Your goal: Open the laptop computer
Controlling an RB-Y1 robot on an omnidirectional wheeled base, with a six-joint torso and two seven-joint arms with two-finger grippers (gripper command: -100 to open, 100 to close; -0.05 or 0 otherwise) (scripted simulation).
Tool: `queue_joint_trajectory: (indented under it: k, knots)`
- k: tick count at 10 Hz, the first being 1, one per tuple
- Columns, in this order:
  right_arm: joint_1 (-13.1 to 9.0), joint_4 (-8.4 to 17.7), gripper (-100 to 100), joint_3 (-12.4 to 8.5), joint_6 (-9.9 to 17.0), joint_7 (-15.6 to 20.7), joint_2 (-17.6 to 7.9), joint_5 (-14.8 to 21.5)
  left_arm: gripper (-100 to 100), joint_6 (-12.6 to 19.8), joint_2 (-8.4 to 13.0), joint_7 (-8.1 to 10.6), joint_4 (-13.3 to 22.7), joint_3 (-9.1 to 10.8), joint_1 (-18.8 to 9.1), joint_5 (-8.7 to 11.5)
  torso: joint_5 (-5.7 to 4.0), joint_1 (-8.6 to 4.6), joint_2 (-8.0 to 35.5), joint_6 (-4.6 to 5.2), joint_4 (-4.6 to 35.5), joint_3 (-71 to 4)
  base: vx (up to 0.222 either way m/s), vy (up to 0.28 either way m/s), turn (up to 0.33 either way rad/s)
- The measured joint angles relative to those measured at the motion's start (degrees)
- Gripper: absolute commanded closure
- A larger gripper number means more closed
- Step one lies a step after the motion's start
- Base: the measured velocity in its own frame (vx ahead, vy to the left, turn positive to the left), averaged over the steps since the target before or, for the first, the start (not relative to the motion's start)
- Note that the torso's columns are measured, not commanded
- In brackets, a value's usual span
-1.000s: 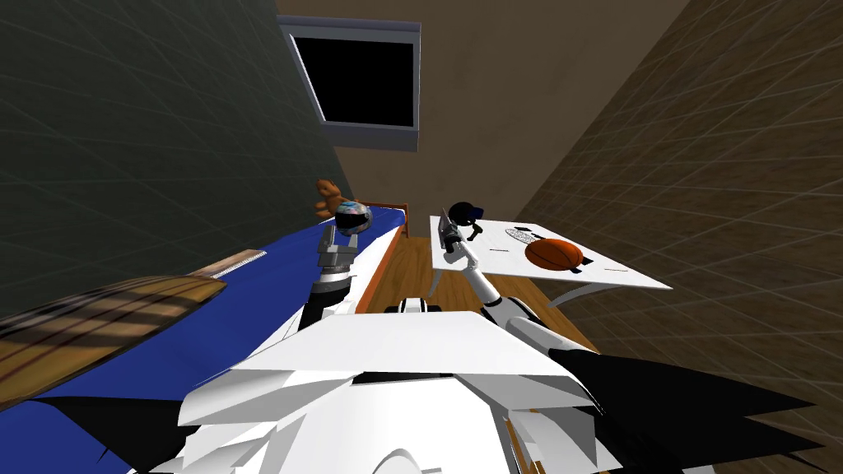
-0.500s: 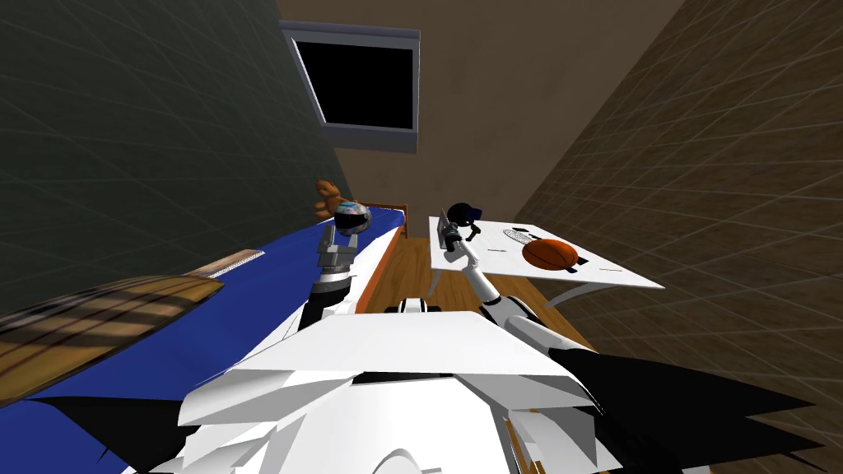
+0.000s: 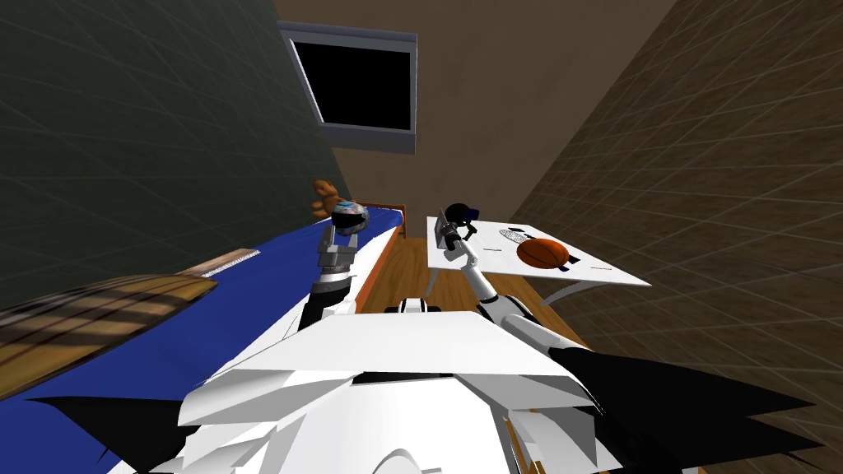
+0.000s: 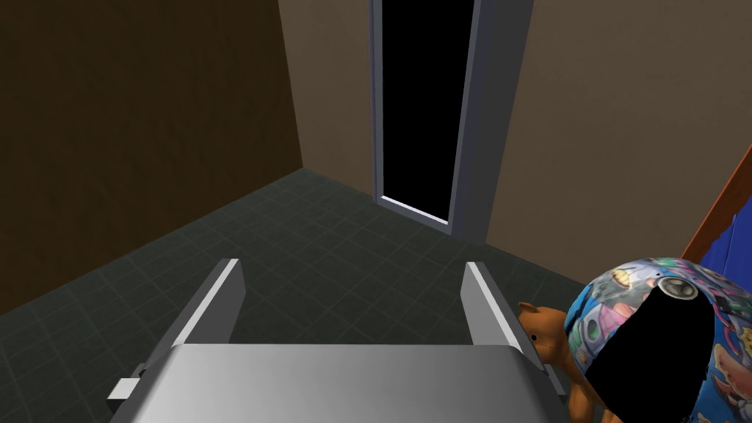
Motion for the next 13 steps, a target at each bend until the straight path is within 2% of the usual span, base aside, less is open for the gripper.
queue_joint_trajectory:
  k: [3, 4, 5, 7, 10, 11, 12, 13]
  knots:
    - [-0.2, 1.6, 100, -1.8, -2.4, -4.4, 1.1, -1.3, 0, 0.0, 0.0, 0.0, 0.0, 0.0, 0.0, 0.0, 0.05, 0.1, 0.1, -0.02, 0.0, 0.1, -0.014, -0.064, -0.023]
    - [-0.2, 1.6, 100, -1.9, -2.6, -4.8, 1.2, -1.4, 0, 0.0, 0.0, 0.0, 0.0, 0.0, 0.0, 0.0, 0.19, 0.43, 0.1, -0.21, 0.1, 0.1, -0.006, 0.061, 0.006]
    - [-0.1, 2.3, 100, -2.5, -3.7, -5.9, -0.4, -1.7, 0, 0.0, 0.0, 0.0, 0.0, -0.01, 0.0, 0.0, 0.32, 0.77, 0.1, -0.22, 0.2, 0.1, 0.006, 0.088, -0.057]
    - [-0.4, 5.5, 100, -3.5, -6.7, -8.7, -0.7, -0.7, 0, 0.0, 0.0, 0.0, 0.0, -0.01, 0.0, 0.0, 0.33, 0.74, -0.1, -0.6, 0.2, 0.0, 0.001, 0.058, 0.001]
    - [-2.0, 12.7, 100, -5.6, -12.9, -13.8, -3.8, -0.2, 0, 0.0, 0.0, 0.0, 0.0, -0.02, 0.0, 0.0, 0.26, 0.56, -0.2, -0.41, 0.1, -0.1, -0.002, 0.098, -0.01]
    - [-1.6, 13.5, 100, -5.7, -14.3, -15.5, -5.3, -0.9, 0, 0.0, 0.0, 0.0, 0.0, -0.01, 0.0, 0.0, 0.21, 0.5, -0.1, -0.45, 0.1, -0.1, 0.014, 0.041, -0.034]
    - [-1.2, 14.0, 100, -6.0, -15.5, -16.6, -5.5, -0.7, 0, 0.0, 0.0, 0.0, 0.0, -0.01, 0.0, 0.0, 0.14, 0.43, -0.1, -0.61, 0.0, -0.1, 0.004, 0.067, 0.028]
    - [-1.5, 15.7, 100, -6.7, -17.4, -18.1, -6.8, -0.6, 0, 0.0, 0.0, 0.0, 0.0, -0.01, 0.0, 0.0, 0.2, 0.51, -0.1, -0.47, 0.1, -0.1, 0.006, 0.069, -0.017]
